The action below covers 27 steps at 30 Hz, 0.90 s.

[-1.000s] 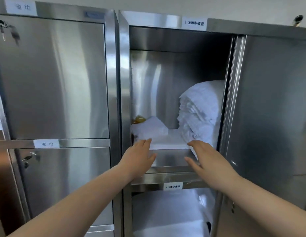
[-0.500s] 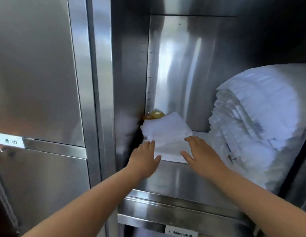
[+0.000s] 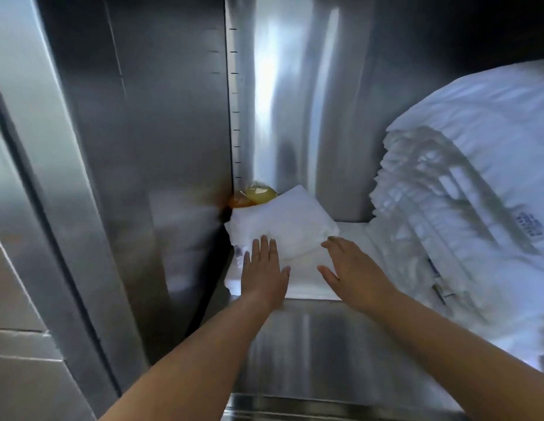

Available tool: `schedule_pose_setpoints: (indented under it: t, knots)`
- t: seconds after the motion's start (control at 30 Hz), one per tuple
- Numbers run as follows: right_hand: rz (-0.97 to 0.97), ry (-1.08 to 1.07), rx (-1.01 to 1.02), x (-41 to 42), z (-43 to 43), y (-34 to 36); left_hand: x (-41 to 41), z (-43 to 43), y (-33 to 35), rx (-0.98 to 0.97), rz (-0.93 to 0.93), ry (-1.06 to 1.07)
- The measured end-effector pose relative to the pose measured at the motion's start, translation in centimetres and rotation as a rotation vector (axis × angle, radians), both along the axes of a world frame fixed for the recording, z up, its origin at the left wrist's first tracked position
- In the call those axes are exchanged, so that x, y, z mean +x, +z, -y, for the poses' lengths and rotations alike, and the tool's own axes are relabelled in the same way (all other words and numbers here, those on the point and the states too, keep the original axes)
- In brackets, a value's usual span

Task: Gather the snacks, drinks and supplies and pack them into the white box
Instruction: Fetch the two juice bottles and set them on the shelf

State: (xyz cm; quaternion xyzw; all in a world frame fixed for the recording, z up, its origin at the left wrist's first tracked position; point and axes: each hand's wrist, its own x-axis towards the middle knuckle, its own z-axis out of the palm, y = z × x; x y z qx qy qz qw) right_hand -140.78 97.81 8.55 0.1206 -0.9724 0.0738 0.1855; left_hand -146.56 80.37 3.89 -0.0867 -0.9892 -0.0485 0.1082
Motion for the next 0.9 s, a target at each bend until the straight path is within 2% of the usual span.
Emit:
schedule_pose_setpoints:
  t: [0.13, 0.23, 0.37, 0.5, 0.67, 0.77, 0.9]
  knots:
    - [0.009, -0.027, 0.070, -2.7, 0.6, -1.5, -3.4, 1.0, -1.1, -0.069, -0.038, -0.003]
    - [0.072, 0.002, 0.006, -5.9, 1.4, -1.6, -5.6, 1.7, -0.9, -0.010, -0.041, 0.032]
    - [0.032, 0.087, 0.013, -12.1, 1.8, 0.5, -9.0, 1.8, 0.7, -0.046, -0.147, 0.038]
    - [0.023, 0.073, -0.045, -17.2, 2.3, 2.2, -11.1, 1.0, 1.7, -0.006, -0.205, 0.066]
    - [-0.049, 0.121, 0.151, -23.0, 3.6, 2.6, -14.4, 0.9, 2.5, -0.016, -0.250, 0.112]
    - [-0.061, 0.131, 0.270, -25.7, 3.7, 1.9, -17.0, 1.5, 3.0, 0.062, -0.223, 0.166]
    - [-0.033, 0.157, 0.232, -27.9, 2.1, -0.4, -19.2, 1.1, 1.8, 0.188, -0.138, 0.162]
